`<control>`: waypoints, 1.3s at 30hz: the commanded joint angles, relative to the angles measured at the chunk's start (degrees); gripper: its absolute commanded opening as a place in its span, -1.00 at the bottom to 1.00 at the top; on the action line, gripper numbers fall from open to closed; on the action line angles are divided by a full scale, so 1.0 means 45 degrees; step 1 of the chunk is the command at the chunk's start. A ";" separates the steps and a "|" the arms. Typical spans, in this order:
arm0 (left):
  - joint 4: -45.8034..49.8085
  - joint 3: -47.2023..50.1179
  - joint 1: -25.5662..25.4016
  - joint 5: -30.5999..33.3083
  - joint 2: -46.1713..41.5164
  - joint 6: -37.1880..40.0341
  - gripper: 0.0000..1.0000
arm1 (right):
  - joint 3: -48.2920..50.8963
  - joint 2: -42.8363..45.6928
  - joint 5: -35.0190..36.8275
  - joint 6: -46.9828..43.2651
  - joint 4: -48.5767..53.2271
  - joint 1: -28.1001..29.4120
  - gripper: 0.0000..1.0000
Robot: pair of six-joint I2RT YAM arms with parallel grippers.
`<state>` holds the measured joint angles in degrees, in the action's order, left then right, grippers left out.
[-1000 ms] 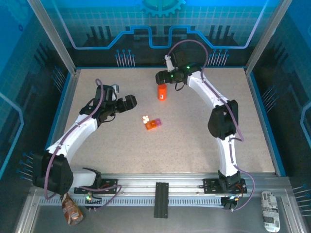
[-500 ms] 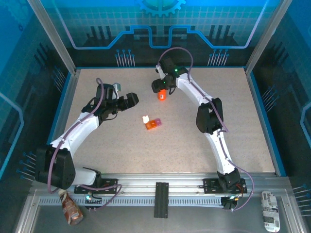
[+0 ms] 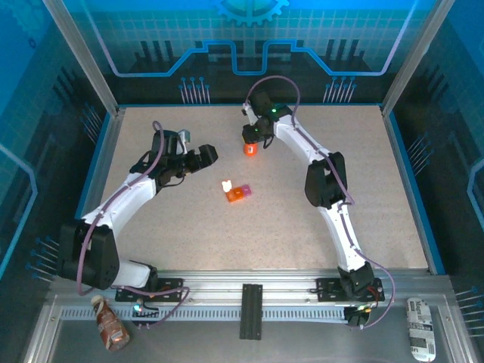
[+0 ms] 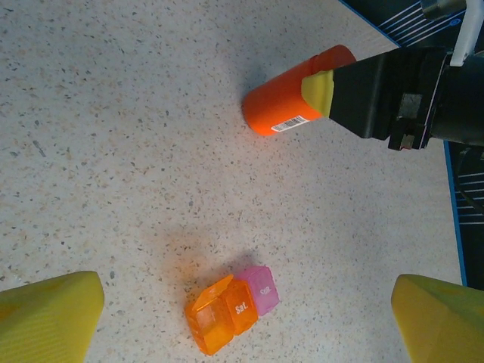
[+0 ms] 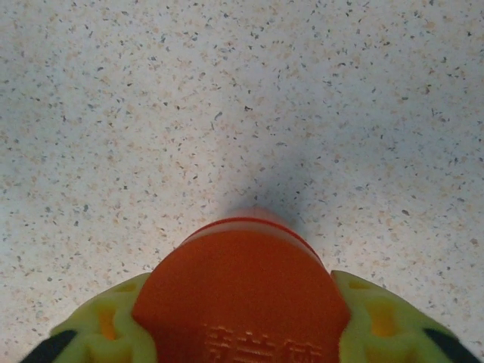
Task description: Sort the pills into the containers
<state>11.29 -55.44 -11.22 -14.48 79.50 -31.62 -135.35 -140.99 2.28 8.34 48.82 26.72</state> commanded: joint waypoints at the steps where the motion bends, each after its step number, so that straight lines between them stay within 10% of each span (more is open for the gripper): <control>1: -0.0041 -0.0356 0.0150 -0.0626 0.0029 -0.0243 0.98 | 0.0466 0.0825 -0.0734 0.0084 -0.0135 -0.0194 -0.56; 10: -0.0878 0.0288 0.0131 -0.0706 -0.0401 -0.0591 0.98 | 0.2652 0.2867 -0.1289 0.0406 -0.1102 -0.0341 -0.64; 22: -0.1883 -0.0883 -0.1029 -0.1436 0.0682 0.4437 0.98 | 0.4623 0.6663 -0.4676 0.1202 -0.1046 -0.1571 -0.65; 39: -0.6335 -0.1413 -0.3695 -0.3235 0.2081 0.7357 0.98 | 0.7522 1.0304 -0.7898 0.0874 -0.0440 -0.3561 -0.62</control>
<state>-8.14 -64.53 -27.90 -26.28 90.32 -1.74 -101.67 -98.52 -27.14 13.21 44.95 11.62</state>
